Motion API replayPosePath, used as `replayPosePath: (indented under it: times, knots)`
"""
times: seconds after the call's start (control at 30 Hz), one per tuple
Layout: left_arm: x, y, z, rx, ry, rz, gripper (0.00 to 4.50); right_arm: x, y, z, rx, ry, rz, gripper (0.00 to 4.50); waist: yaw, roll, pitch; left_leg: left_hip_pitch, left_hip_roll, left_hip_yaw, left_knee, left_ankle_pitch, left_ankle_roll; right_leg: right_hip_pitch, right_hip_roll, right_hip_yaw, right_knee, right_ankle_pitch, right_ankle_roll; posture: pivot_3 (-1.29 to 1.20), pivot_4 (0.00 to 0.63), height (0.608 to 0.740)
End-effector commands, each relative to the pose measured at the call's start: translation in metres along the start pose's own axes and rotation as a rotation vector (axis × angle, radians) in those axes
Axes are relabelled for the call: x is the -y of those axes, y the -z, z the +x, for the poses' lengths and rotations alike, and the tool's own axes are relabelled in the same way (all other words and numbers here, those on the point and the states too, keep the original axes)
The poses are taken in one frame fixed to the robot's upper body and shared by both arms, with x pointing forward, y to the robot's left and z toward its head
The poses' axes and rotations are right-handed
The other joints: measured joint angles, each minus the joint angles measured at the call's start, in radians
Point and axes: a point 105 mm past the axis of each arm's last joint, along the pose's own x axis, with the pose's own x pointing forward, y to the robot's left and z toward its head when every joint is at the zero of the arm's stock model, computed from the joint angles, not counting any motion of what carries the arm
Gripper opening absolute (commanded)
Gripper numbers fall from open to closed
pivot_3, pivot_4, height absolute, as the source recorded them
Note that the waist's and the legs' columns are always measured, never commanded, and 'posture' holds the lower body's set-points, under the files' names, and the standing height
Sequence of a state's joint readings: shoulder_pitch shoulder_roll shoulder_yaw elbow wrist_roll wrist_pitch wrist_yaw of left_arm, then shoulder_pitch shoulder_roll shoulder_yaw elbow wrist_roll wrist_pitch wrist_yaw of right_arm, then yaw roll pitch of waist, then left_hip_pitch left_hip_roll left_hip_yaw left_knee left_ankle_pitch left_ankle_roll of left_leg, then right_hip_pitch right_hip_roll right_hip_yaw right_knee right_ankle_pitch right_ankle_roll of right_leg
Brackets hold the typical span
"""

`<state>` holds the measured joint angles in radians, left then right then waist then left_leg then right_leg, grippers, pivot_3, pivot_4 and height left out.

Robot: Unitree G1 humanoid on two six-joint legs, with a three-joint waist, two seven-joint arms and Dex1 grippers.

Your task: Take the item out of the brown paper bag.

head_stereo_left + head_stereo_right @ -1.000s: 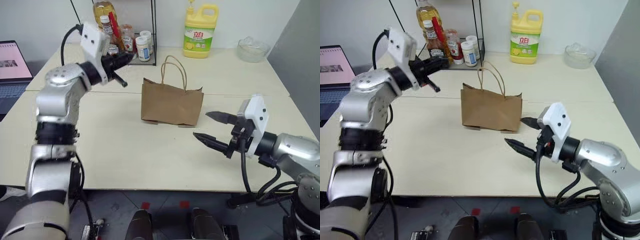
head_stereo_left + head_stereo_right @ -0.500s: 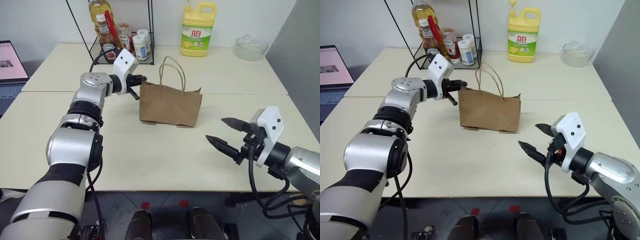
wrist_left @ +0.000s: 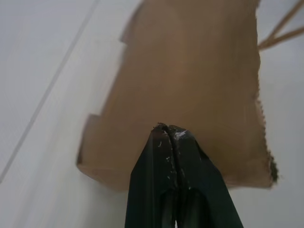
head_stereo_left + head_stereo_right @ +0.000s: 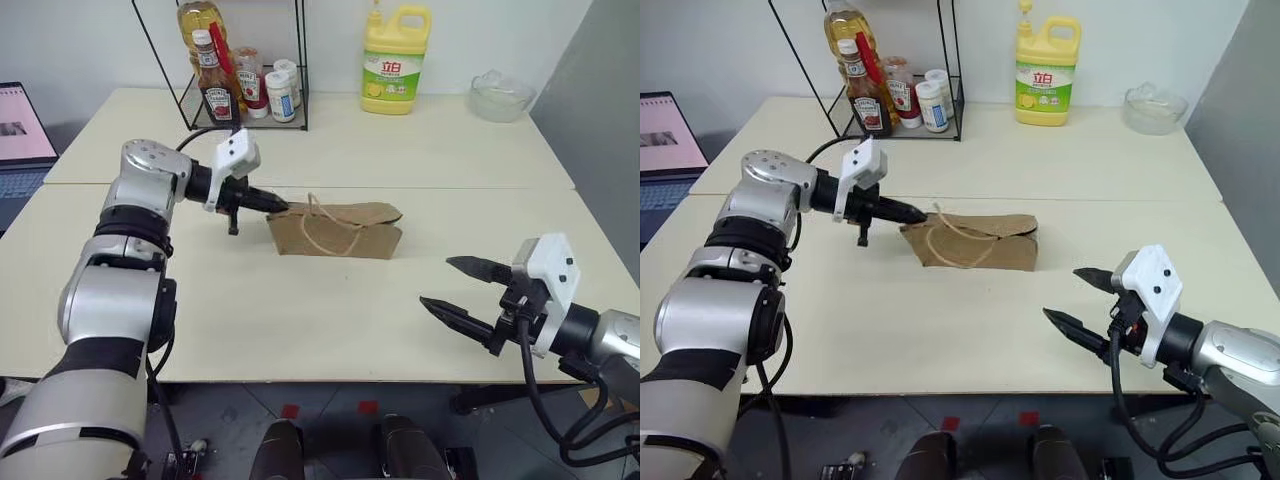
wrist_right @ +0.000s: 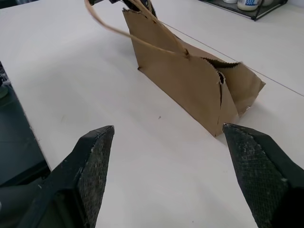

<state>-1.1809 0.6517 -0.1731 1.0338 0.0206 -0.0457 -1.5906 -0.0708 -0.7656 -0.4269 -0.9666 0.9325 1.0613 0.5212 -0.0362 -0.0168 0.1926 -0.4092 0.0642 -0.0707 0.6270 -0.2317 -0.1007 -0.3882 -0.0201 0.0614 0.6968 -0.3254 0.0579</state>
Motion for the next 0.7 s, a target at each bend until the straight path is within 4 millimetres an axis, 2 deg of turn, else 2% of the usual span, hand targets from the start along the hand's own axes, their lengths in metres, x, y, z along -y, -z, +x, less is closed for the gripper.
replayPosePath:
  times: [0.03,0.17,0.27,0.4,0.53,0.63,0.7]
  knots:
    - [0.017,0.003,-0.002,-0.047,0.060,0.076,0.02,-0.007,-0.007,-0.001,0.026,-0.031,-0.039,3.82,-0.002,0.000,0.000,0.000,0.000,0.000,0.000,0.000,0.000,0.000,0.000,0.000,0.000,0.000,0.000,0.00,0.150,0.740]
    - [0.044,0.013,0.002,-0.071,0.137,0.092,0.02,-0.009,-0.004,0.001,0.016,-0.056,-0.036,3.82,-0.001,0.000,0.000,0.000,0.000,0.000,0.000,0.000,0.000,0.000,0.000,0.000,0.001,0.000,0.000,0.00,0.150,0.740]
    - [0.056,0.015,0.004,-0.071,0.157,0.095,0.02,-0.010,-0.003,0.003,0.013,-0.068,-0.040,3.82,0.003,0.000,0.000,0.000,0.001,0.000,0.002,0.000,0.000,0.001,0.000,0.000,0.001,0.000,0.000,0.00,0.150,0.740]
    - [0.056,0.000,0.002,-0.007,0.098,0.145,0.02,-0.013,-0.001,0.005,0.010,-0.090,-0.054,3.82,0.007,-0.001,-0.001,0.000,0.000,-0.001,0.003,0.000,0.000,0.002,0.000,-0.001,0.001,0.000,0.000,0.00,0.150,0.740]
    - [0.063,-0.019,-0.005,0.034,0.059,0.275,0.02,-0.024,0.003,0.006,0.004,-0.137,-0.059,3.82,0.005,-0.001,-0.001,0.000,0.000,-0.001,0.002,0.000,0.000,0.002,0.000,-0.001,0.001,0.000,0.000,0.00,0.150,0.740]
    - [0.086,-0.023,-0.007,0.012,0.143,0.352,0.56,-0.030,0.007,0.007,-0.008,-0.168,-0.048,3.82,0.003,-0.001,-0.001,0.000,0.001,-0.001,0.002,0.000,0.000,0.002,0.000,-0.001,0.001,0.000,0.000,0.00,0.150,0.740]
    - [0.101,-0.020,-0.006,-0.017,0.205,0.416,1.18,-0.033,0.009,0.008,-0.015,-0.183,-0.044,3.82,0.001,-0.001,-0.001,0.001,0.001,-0.001,0.002,0.000,0.000,0.002,0.000,-0.001,0.001,0.000,0.000,0.00,0.150,0.740]
